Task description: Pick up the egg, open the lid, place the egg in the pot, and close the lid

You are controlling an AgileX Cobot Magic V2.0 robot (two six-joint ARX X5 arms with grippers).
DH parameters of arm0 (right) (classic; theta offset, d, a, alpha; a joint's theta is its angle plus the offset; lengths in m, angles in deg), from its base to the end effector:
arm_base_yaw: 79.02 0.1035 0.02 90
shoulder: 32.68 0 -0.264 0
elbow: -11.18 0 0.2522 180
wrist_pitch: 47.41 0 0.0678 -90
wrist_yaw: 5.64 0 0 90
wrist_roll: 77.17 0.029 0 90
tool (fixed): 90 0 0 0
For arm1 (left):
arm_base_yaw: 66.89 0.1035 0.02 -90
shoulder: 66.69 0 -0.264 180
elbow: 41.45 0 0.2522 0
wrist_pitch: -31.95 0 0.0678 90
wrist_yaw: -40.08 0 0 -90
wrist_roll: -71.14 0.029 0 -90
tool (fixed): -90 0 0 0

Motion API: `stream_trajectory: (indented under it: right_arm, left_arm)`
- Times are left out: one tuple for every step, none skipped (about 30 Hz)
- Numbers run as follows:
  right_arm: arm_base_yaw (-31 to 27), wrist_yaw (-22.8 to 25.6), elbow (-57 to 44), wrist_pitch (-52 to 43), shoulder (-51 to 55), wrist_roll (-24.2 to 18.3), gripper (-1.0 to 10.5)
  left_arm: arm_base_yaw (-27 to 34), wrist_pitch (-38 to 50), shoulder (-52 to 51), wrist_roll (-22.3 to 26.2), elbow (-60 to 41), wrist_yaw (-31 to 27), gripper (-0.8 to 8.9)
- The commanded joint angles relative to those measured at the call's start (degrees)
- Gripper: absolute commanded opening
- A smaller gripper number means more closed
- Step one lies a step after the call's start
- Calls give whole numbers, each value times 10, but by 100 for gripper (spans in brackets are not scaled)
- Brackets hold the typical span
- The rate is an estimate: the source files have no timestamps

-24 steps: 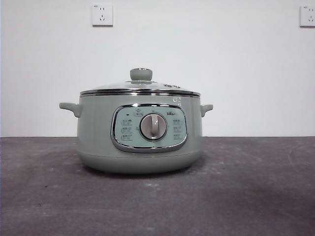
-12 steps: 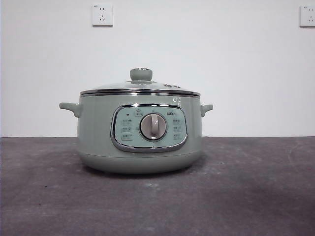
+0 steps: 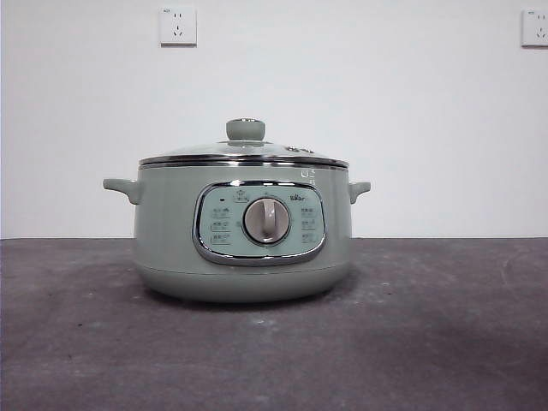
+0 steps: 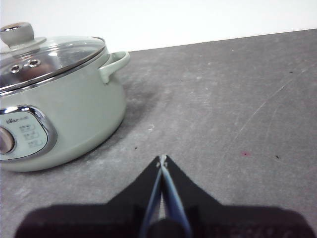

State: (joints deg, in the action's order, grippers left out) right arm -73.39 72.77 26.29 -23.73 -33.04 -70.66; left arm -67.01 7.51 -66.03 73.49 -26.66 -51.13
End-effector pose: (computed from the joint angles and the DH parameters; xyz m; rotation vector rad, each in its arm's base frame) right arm 0.0939 0.0151 0.1544 0.1207 0.1731 0.2908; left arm 0.0958 0.0004 0.1508 0.0430 0.1803 0.0153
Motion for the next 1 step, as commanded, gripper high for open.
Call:
stream_trajectory:
  right_arm:
    - [0,0,-9,-1,0,5,1]
  left_arm:
    - [2,2,-2,-2,-8,-2,-4]
